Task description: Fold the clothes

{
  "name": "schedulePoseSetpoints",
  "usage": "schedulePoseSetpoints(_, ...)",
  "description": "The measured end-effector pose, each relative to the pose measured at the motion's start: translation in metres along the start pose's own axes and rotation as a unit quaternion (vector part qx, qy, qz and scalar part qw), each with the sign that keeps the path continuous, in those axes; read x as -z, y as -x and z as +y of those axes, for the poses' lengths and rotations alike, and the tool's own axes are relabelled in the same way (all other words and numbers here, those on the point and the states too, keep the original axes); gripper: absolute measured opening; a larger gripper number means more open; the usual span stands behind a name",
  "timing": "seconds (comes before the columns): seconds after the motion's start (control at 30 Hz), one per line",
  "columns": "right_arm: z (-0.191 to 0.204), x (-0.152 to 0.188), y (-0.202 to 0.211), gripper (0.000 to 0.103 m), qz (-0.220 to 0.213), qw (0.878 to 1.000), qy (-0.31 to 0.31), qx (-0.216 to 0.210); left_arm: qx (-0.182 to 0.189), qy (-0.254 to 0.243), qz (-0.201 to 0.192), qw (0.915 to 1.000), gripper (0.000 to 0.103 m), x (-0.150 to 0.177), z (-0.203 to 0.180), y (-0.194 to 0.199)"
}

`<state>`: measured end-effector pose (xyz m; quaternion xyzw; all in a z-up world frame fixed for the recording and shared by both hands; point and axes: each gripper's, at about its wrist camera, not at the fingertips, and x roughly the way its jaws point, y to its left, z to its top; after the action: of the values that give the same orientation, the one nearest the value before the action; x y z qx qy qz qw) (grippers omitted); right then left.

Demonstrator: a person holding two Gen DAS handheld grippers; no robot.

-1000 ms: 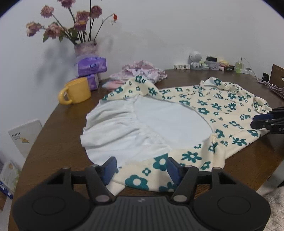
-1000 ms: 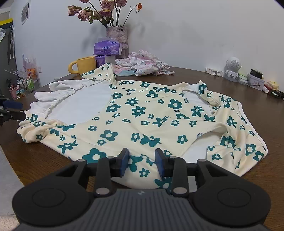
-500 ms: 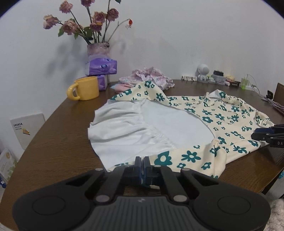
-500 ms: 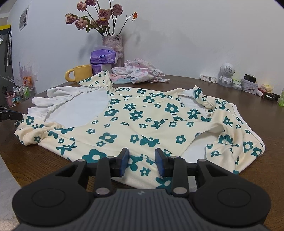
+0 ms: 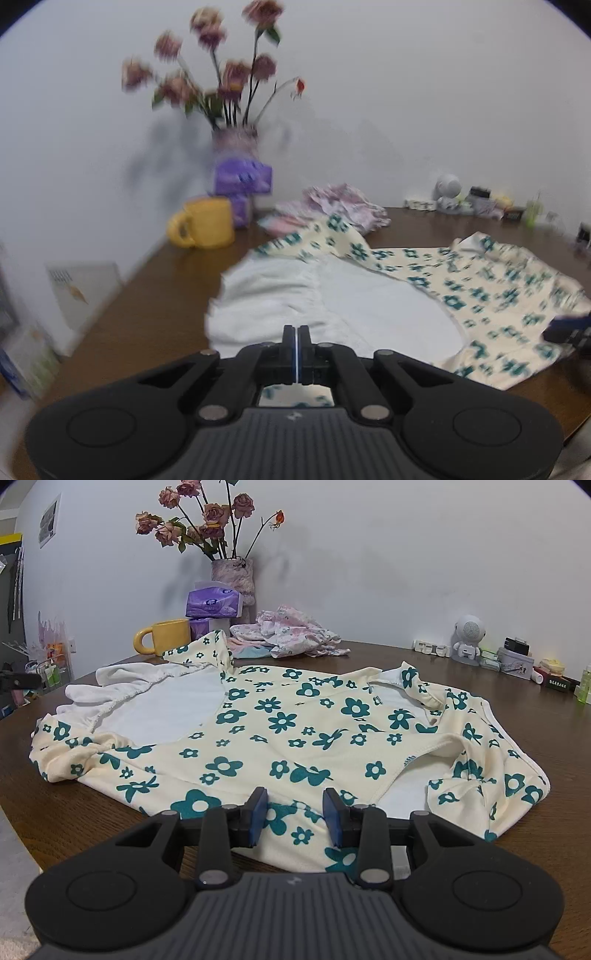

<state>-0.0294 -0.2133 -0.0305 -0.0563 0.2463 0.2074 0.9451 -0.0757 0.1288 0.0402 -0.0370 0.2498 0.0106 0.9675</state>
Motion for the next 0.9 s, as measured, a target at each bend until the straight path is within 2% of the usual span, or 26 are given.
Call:
schedulePoseSetpoints(0.07, 0.000, 0.000, 0.000, 0.033, -0.001, 1.000, 0.000, 0.000, 0.029, 0.028, 0.028, 0.9988, 0.017, 0.004, 0.005, -0.007)
schedulePoseSetpoints(0.1, 0.000, 0.000, 0.000, 0.033, -0.001, 1.000, 0.000, 0.000, 0.034, 0.028, 0.033, 0.9985, 0.029, 0.007, 0.005, -0.008)
schedulePoseSetpoints(0.17, 0.000, 0.000, 0.000, 0.033, 0.000, 1.000, 0.000, 0.000, 0.018, 0.008, 0.040, 0.9990, 0.044, 0.013, 0.001, -0.008)
schedulePoseSetpoints(0.23, 0.000, 0.000, 0.000, 0.033, 0.000, 1.000, 0.001, 0.000, -0.003, -0.013, 0.043, 0.9990, 0.045, 0.018, -0.004, -0.009)
schedulePoseSetpoints(0.27, 0.000, 0.000, 0.000, 0.033, 0.000, 1.000, 0.000, 0.000, -0.008, -0.019, 0.044, 0.9988, 0.043, 0.019, -0.005, -0.010)
schedulePoseSetpoints(0.37, 0.001, 0.000, 0.000, 0.033, 0.000, 1.000, 0.000, 0.001, -0.013, -0.031, 0.049, 0.9982, 0.001, 0.024, -0.009, -0.013)
schedulePoseSetpoints(0.47, 0.001, 0.000, 0.000, 0.033, 0.000, 1.000, -0.003, 0.001, -0.028, -0.037, 0.040, 0.9981, 0.000, 0.025, -0.014, -0.012)
schedulePoseSetpoints(0.77, 0.003, -0.005, -0.003, 0.034, 0.011, 0.999, -0.028, 0.012, -0.049, -0.001, -0.004, 0.9988, 0.000, 0.013, -0.014, 0.004)
schedulePoseSetpoints(0.9, 0.003, -0.006, -0.004, 0.034, 0.014, 0.999, -0.035, 0.016, -0.060, -0.010, -0.019, 0.9980, 0.000, -0.001, -0.018, 0.002)
